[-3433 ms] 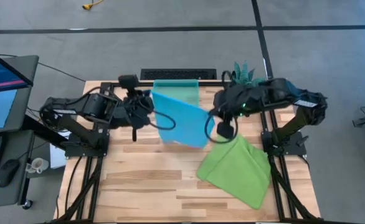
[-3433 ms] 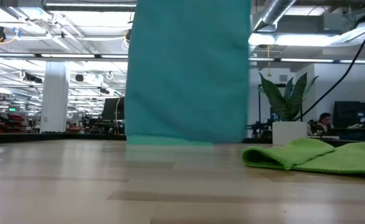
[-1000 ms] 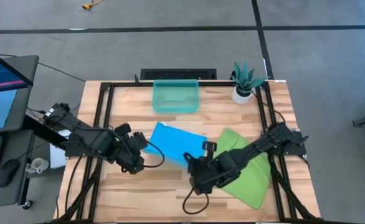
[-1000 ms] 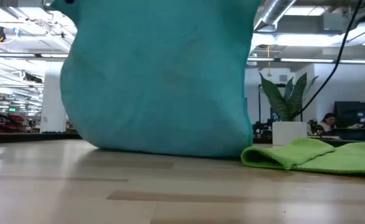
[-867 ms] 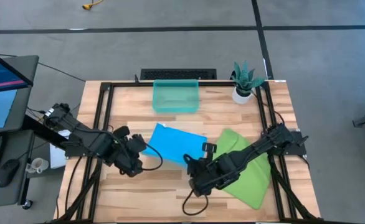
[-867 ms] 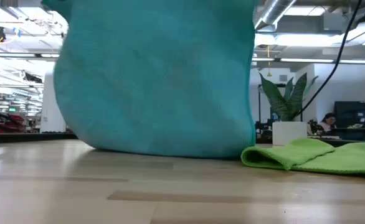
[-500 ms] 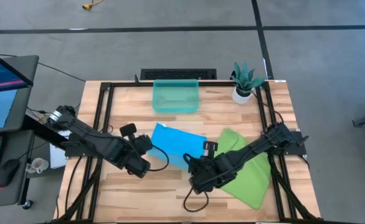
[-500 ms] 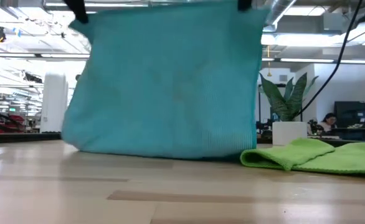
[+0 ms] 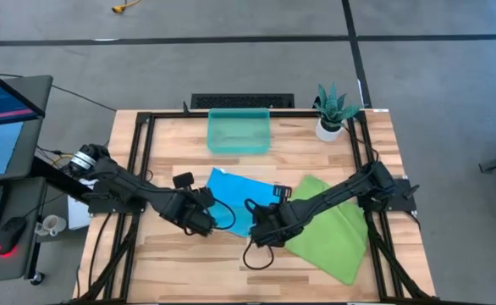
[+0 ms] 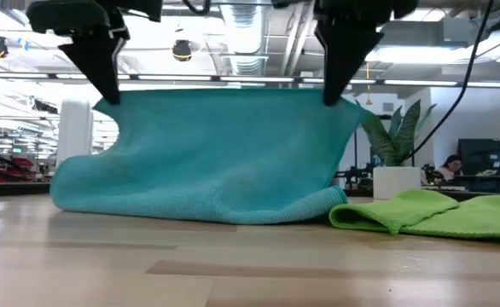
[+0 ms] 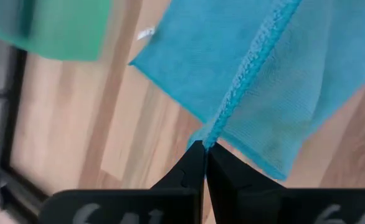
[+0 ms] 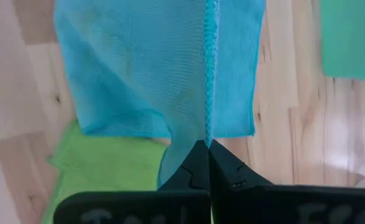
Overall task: Roll microfiber towels into tight, uniform cylinder then place into a basket
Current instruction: Fold the blue microfiber cloth
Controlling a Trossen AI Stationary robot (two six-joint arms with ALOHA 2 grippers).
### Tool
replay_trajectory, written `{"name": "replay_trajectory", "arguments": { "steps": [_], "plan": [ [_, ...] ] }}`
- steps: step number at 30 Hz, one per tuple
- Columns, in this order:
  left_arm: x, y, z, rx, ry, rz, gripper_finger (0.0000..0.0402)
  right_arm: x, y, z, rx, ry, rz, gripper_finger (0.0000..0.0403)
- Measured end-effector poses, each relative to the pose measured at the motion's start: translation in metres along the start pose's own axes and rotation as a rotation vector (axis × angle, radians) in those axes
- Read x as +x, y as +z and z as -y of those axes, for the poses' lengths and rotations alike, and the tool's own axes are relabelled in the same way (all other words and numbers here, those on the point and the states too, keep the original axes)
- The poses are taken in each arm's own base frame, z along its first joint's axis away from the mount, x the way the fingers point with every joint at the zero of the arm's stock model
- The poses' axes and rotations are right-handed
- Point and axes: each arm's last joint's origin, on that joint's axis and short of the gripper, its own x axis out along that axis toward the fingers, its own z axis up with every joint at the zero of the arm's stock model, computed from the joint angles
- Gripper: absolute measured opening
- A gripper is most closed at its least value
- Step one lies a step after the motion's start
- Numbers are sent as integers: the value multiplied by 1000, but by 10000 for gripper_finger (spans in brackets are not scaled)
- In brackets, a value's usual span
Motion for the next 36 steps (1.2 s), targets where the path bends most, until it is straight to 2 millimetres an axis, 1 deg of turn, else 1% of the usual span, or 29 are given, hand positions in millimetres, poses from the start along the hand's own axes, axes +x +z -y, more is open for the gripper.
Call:
{"name": "replay_trajectory", "arguments": {
  "steps": [2,5,10,13,17,19,22,26,29,32,36],
  "plan": [
    [1,2,-2,7,-2,-1,0,-3,-1,1,15,5,2,6],
    [-4,5,-5,8,-10,-11,0,-18,-3,-1,38,49,32,6],
    [-27,6,-5,5,-77,-49,0,-55,-7,-7,73,152,131,6],
    [-45,3,-1,-28,-142,-70,0,-67,-9,-17,90,246,156,6],
    [-66,-6,11,-111,-243,-103,0,-73,-12,-32,78,357,157,6],
    [-72,-14,19,-132,-270,-109,0,-70,-12,-39,66,372,150,6],
    [-78,-23,27,-171,-270,-91,0,-65,-13,-43,60,367,141,6],
    [-82,-31,34,-203,-285,-95,0,-62,-11,-44,94,396,151,6],
    [-83,-32,35,-201,-295,-94,0,-64,-12,-44,105,400,151,6],
    [-83,-30,36,-204,-311,-85,0,-71,-15,-47,137,424,145,6],
    [-82,-24,37,-162,-345,-46,0,-88,-19,-56,104,561,124,6]
  ]
}}
